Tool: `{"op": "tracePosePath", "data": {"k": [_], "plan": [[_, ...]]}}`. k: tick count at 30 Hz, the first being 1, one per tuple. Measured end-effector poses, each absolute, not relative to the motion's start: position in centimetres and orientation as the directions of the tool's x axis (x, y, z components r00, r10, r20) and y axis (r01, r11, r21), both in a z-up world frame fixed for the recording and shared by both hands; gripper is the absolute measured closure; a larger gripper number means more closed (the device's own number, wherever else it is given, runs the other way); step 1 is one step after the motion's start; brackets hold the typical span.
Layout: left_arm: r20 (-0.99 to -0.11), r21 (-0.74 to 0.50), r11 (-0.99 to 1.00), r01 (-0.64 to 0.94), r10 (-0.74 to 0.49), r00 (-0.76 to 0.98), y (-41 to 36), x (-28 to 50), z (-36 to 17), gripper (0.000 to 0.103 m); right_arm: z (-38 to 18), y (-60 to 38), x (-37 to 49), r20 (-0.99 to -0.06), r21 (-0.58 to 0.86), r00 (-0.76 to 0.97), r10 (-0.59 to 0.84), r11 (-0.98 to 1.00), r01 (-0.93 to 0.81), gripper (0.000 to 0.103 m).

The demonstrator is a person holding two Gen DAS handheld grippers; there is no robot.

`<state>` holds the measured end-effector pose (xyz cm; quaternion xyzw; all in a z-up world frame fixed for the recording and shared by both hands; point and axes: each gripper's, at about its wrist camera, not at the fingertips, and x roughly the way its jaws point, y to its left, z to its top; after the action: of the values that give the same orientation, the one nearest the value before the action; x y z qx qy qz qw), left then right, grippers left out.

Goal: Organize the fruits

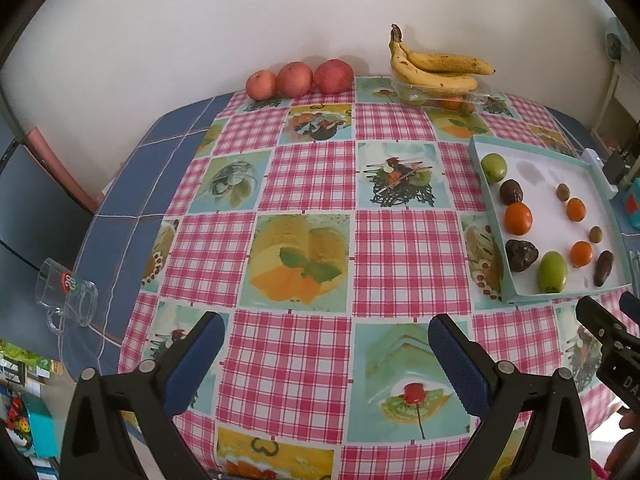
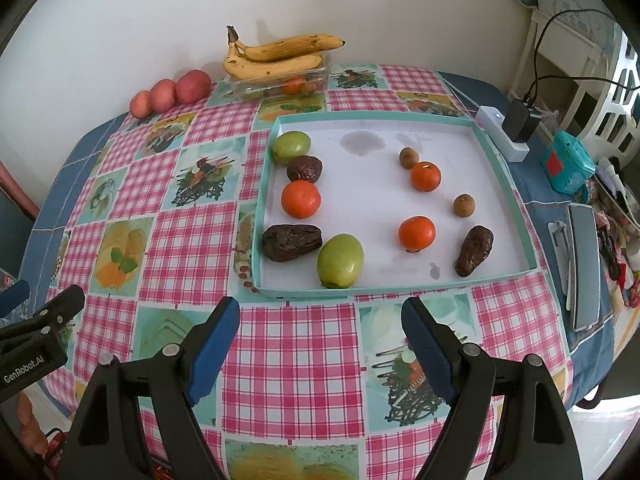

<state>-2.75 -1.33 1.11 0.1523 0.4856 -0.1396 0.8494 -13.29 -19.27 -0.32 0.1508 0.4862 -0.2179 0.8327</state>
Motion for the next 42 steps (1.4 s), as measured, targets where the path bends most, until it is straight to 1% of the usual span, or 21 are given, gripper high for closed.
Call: {"op": "tracePosePath", "data": {"k": [42], "plan": [[-0.879,0.114,0.916,0.385,-0.088,0.468,-1.27,-2.7,0.52,0.0,-0.49,-19.13,-13.25,-0.879,0.027,0.424,-0.217,0.866,0.499,0.019]]}}
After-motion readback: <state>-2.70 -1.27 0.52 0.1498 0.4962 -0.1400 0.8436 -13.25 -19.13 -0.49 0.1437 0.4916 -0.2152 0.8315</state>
